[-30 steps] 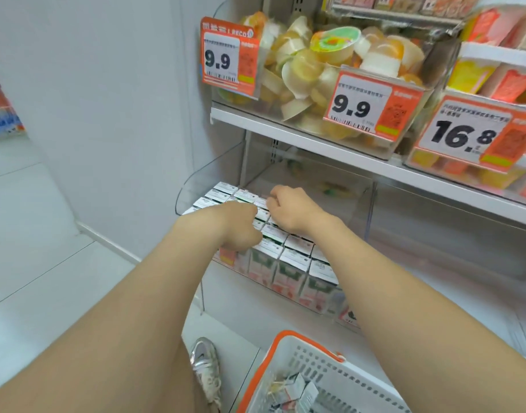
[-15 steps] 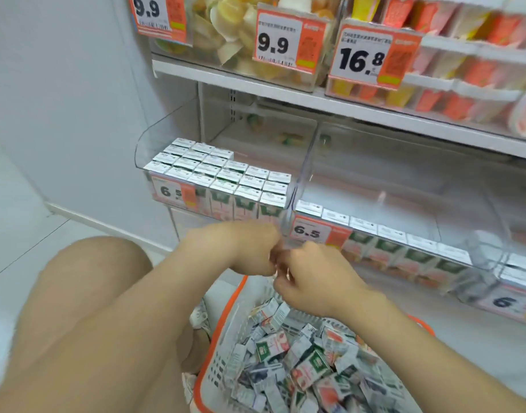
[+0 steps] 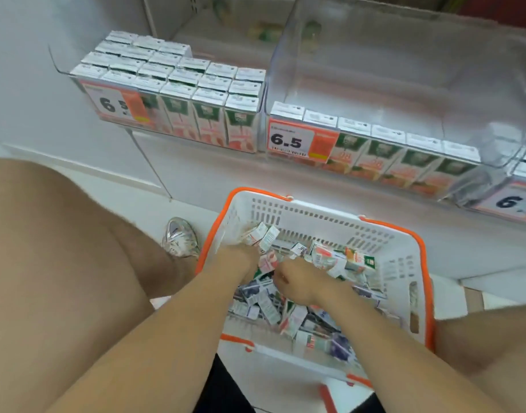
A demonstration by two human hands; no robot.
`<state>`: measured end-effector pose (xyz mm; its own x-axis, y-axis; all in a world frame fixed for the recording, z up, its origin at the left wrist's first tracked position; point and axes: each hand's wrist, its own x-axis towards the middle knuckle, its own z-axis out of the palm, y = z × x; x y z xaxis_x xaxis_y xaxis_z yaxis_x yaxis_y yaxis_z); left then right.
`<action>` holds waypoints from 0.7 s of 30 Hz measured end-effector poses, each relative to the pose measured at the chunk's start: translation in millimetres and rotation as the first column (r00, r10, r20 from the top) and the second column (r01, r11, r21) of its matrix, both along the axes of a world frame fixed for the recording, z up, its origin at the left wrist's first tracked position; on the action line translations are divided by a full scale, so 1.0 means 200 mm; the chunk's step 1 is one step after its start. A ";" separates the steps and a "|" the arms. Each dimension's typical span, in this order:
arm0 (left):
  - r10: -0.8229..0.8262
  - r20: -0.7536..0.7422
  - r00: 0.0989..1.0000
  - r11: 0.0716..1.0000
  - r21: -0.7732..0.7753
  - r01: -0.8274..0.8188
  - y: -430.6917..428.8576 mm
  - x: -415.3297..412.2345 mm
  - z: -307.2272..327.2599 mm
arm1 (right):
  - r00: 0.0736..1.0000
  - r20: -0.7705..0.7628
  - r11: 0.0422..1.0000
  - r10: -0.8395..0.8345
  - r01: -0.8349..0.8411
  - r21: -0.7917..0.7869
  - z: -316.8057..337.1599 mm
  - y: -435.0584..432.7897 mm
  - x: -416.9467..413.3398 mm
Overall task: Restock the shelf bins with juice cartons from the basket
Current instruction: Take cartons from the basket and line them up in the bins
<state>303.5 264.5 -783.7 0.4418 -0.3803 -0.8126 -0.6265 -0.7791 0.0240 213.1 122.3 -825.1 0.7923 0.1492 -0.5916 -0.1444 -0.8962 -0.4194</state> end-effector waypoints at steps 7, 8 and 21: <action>0.155 0.018 0.988 0.981 -0.119 -0.152 0.03 -0.03 -0.41 | 0.999 0.028 0.978 0.039 -0.033 -0.205 -0.22 -0.04 -0.04; 0.185 0.008 0.983 0.973 -0.144 -0.182 0.02 -0.04 -0.45 | 0.998 0.056 0.974 0.018 -0.005 -0.226 -0.24 -0.04 -0.05; 0.222 0.168 0.960 0.964 -0.184 -0.191 -0.05 -0.21 -0.65 | 0.963 0.217 0.901 0.163 -0.056 -0.430 -0.37 -0.15 0.01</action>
<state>261.5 255.3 -914.0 0.6620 -0.3862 -0.6423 -0.4578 -0.8869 0.0614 215.9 91.5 -898.8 0.9113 0.0258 -0.4109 0.0221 -0.9997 -0.0137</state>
